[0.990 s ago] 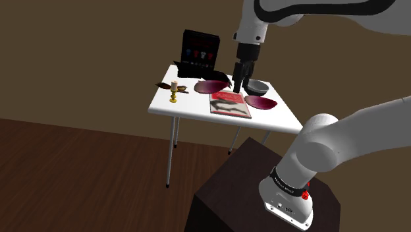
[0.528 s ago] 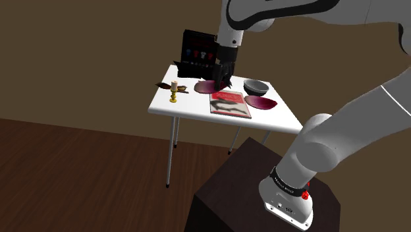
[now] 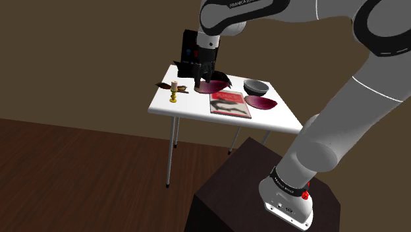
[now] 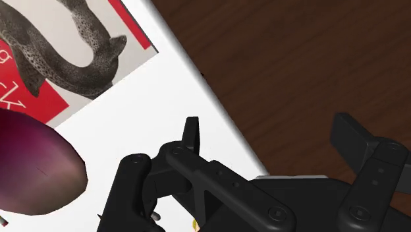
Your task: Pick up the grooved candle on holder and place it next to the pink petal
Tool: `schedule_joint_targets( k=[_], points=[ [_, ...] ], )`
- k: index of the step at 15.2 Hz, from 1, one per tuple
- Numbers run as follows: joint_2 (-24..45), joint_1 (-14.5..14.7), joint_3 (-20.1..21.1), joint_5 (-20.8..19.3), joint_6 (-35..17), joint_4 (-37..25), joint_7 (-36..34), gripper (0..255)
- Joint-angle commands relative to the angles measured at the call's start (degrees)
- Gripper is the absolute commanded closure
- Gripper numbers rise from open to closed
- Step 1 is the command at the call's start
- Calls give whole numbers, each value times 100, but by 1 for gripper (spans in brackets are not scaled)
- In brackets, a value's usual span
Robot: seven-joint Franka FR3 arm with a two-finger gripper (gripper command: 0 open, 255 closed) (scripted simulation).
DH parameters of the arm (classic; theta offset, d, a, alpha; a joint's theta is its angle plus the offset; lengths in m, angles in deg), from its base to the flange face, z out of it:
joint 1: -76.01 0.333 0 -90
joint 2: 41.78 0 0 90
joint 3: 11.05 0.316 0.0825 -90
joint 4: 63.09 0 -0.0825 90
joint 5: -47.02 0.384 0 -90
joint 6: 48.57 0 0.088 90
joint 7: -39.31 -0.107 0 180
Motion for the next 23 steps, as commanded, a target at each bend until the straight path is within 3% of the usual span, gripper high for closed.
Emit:
schedule_joint_targets(
  k=[1, 9, 15, 23],
  points=[
    [408, -10, -12, -26, -146, -323, 40, 0],
    [2103, -10, -11, -105, -349, -2050, 84, 0],
    [3495, -18, -13, -162, -152, -3816, 111, 0],
    [3670, -22, -12, -158, -653, -3493, 114, 0]
  ],
)
